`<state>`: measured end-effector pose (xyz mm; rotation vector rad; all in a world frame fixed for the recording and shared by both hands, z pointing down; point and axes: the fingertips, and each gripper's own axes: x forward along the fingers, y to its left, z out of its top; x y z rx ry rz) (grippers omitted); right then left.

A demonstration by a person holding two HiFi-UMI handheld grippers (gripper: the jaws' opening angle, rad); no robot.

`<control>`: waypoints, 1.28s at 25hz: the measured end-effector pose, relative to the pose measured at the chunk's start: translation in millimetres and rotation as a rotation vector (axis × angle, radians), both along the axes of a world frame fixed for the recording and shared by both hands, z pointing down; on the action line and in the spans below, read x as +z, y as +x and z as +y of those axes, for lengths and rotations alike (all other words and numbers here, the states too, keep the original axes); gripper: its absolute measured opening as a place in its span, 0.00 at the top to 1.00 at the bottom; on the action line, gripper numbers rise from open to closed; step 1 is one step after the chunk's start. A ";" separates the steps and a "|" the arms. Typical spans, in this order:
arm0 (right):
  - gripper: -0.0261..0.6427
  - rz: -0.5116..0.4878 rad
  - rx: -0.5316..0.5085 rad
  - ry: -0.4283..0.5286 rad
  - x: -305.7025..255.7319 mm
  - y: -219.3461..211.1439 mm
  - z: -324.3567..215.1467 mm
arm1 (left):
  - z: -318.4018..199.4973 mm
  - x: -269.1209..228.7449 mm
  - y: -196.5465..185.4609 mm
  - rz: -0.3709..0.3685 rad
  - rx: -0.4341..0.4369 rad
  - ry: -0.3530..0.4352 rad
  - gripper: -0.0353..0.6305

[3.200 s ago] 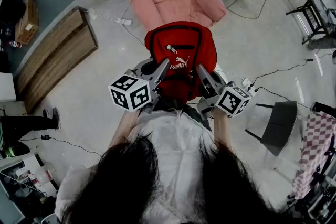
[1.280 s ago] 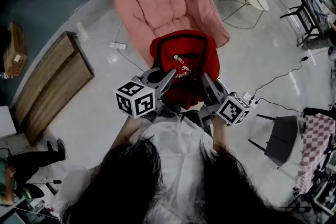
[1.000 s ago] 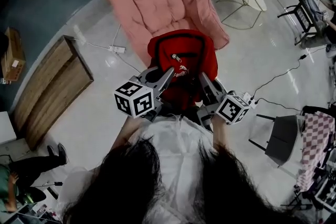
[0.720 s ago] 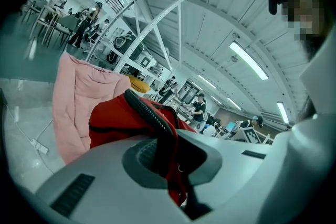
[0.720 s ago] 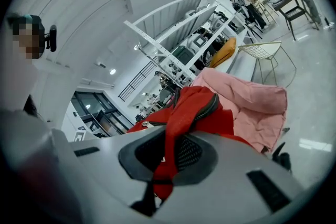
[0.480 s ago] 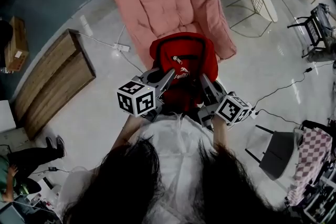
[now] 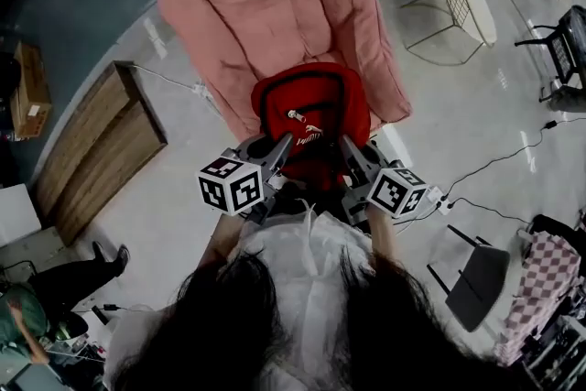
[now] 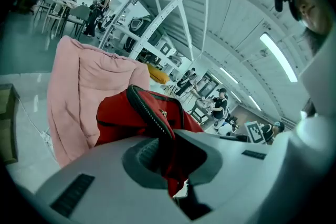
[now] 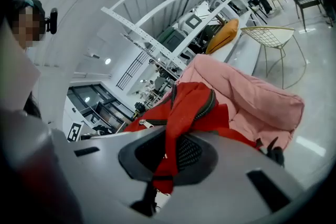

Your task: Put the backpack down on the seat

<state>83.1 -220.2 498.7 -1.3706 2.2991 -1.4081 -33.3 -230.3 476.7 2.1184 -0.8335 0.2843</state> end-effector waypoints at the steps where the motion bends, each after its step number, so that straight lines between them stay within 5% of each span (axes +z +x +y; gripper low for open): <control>1: 0.91 0.010 -0.013 -0.005 5.5 3.0 -8.3 | -6.1 6.5 2.1 -0.005 -0.010 -0.017 0.89; 12: 0.90 0.107 -0.136 -0.103 89.2 13.1 -88.7 | -75.3 86.2 14.1 -0.173 -0.009 -0.146 0.89; 20: 0.90 0.195 -0.205 -0.249 188.6 15.3 -119.1 | -115.1 187.4 11.4 -0.268 -0.028 -0.265 0.89; 26: 0.90 0.120 -0.180 -0.306 227.1 35.9 -132.7 | -115.0 215.7 37.2 -0.217 0.036 -0.287 0.89; 32: 0.90 0.109 -0.184 -0.294 244.9 32.6 -151.1 | -141.3 242.9 18.4 -0.213 -0.043 -0.334 0.89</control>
